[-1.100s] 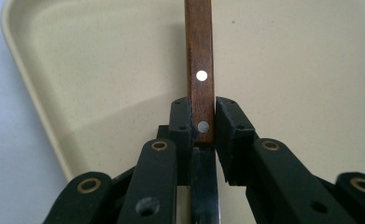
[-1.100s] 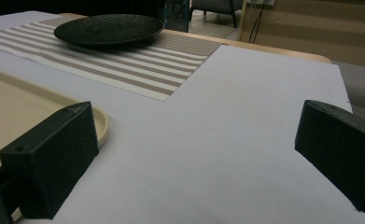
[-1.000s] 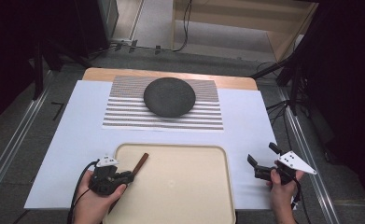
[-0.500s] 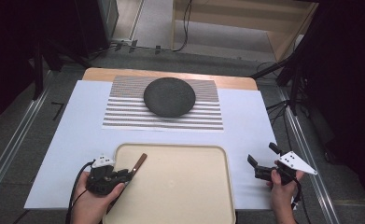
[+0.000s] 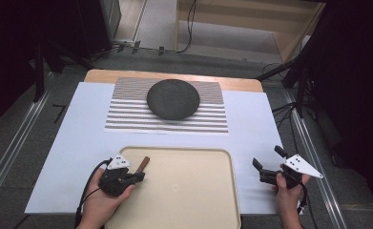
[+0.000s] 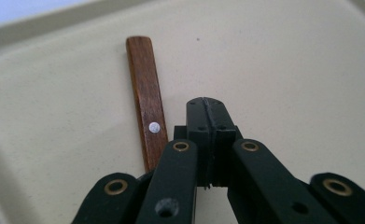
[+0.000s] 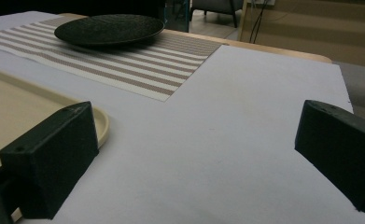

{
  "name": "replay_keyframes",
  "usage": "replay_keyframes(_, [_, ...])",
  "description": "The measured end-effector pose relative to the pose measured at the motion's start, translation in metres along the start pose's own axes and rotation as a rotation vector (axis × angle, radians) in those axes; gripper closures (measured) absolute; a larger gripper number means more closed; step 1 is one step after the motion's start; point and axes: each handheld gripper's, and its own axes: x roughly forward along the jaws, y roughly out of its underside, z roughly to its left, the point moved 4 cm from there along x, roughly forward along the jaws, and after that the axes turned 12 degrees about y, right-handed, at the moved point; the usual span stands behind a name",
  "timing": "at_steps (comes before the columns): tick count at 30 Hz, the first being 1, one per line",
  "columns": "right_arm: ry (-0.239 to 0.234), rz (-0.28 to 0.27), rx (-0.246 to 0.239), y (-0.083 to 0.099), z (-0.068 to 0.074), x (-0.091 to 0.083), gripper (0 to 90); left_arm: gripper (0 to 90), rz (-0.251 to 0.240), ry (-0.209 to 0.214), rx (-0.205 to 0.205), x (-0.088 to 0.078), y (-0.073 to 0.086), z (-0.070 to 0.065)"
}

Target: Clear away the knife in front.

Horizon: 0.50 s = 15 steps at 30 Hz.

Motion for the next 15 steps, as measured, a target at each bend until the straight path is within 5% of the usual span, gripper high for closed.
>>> replay_keyframes(15, [-0.001, 0.004, 0.002, 0.000, 0.000, 0.000, 0.0, 89.6, -0.005, -0.011, -0.060, -0.018, 0.012, 0.025])
